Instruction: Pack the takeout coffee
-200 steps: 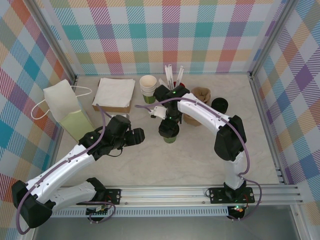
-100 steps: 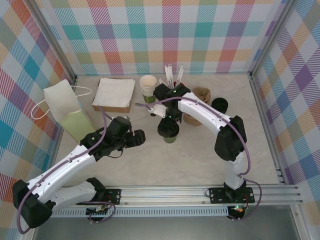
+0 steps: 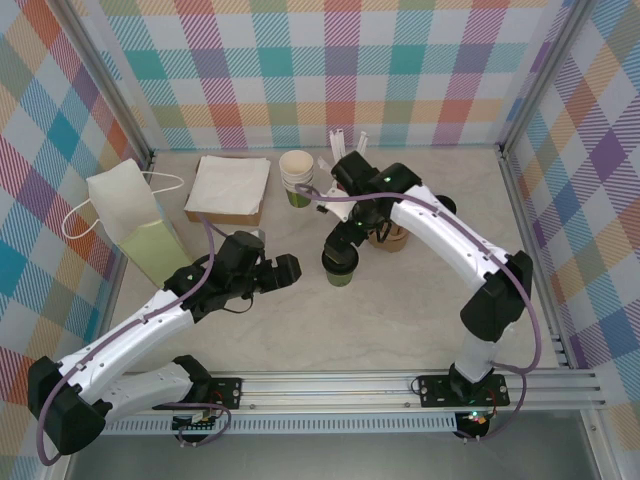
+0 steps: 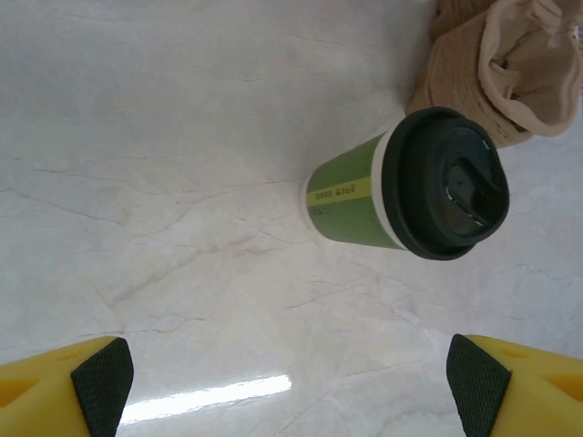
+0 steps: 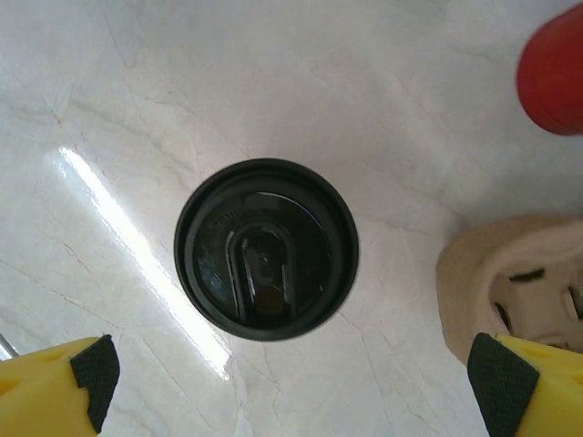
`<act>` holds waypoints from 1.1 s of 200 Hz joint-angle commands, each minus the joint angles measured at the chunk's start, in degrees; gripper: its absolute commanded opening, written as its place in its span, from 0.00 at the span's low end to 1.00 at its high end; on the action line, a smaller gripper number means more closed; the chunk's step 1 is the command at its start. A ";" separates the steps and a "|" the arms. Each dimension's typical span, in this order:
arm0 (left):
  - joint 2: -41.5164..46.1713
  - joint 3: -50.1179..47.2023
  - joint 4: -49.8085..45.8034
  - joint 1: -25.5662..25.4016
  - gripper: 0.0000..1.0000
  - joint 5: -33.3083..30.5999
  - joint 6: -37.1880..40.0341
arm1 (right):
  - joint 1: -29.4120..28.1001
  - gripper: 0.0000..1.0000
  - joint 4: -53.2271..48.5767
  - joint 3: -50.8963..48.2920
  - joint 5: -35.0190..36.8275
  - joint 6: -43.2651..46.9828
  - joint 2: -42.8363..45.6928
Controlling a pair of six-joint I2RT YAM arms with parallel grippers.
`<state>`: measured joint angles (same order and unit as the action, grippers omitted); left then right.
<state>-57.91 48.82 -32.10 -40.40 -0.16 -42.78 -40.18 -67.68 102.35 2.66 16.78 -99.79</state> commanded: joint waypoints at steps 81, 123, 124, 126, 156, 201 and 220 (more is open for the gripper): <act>-9.54 1.75 10.81 0.45 0.88 9.97 -3.80 | 9.70 1.00 13.91 -19.90 -5.85 -16.37 16.24; -15.12 3.96 12.86 0.65 0.85 11.19 -5.03 | 12.50 1.00 17.38 -25.47 -11.95 -20.19 18.87; -15.21 3.98 12.90 0.67 0.85 11.21 -5.07 | 12.54 1.00 17.48 -25.58 -12.09 -20.29 18.90; -15.52 4.11 12.97 0.67 0.85 11.21 -5.08 | 12.69 1.00 17.62 -25.78 -12.42 -20.47 18.92; -19.13 5.60 14.81 0.91 0.84 12.43 -5.62 | 14.37 1.00 19.13 -27.37 -16.49 -24.98 18.48; -23.90 8.29 14.56 0.86 0.82 13.50 -5.29 | 14.60 0.93 18.63 -26.52 -21.36 -29.63 13.27; -25.25 9.01 14.43 0.91 0.81 14.01 -5.07 | 14.61 0.91 19.11 -26.50 -23.33 -30.80 11.46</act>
<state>-81.80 55.72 -17.89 -39.92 12.53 -47.86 -25.80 -49.45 75.37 -15.84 -10.50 -86.04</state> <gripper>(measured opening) 0.816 0.918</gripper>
